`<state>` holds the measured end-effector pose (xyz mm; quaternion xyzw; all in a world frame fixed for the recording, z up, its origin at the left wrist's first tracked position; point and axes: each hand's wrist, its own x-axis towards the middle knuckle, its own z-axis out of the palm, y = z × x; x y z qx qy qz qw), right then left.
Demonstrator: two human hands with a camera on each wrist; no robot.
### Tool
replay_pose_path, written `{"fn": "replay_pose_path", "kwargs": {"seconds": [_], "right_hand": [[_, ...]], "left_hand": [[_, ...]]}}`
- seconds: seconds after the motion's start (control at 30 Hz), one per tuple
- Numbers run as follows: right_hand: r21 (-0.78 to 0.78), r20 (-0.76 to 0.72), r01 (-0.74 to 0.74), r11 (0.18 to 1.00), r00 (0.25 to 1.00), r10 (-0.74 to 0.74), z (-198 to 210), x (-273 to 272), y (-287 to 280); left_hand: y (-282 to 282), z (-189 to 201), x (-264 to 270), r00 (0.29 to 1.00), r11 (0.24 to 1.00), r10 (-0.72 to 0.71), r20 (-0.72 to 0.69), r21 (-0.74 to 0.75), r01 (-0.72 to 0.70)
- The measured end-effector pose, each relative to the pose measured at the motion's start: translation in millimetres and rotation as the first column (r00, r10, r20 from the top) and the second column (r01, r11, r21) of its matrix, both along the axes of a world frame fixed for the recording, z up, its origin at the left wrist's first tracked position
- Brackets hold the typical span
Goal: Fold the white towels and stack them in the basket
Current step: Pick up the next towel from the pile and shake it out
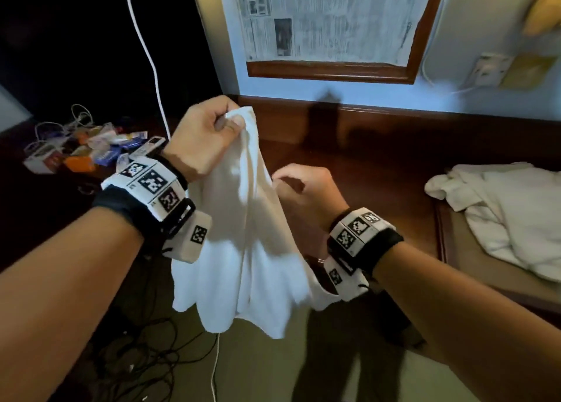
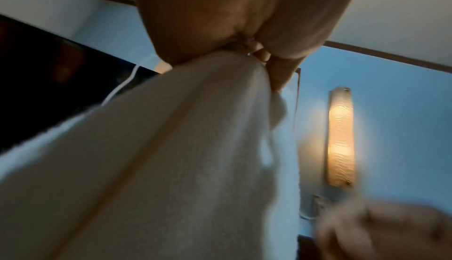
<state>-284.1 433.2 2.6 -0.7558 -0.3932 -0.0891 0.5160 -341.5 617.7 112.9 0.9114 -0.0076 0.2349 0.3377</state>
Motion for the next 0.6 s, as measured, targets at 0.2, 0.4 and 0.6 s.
{"fn": "replay_pose_path", "kwargs": {"seconds": [0.2,0.4,0.6], "right_hand": [[0.216,-0.225,0.006,0.976,0.973,0.044,41.1,-4.1,20.1],[0.184,-0.367,-0.069,0.98,0.921,0.134,34.0,-17.7,24.2],[-0.244,-0.505,-0.037,0.969,0.858,-0.094,-92.0,-20.6,-35.3]], "left_hand": [[-16.8,-2.0,-0.2,0.989,0.988,-0.151,0.0,-0.041,0.151],[-3.8,7.0,8.0,0.986,0.99,-0.126,0.112,-0.048,0.132],[31.7,3.9,7.3,0.989,0.999,0.039,0.144,-0.041,-0.033]]}}
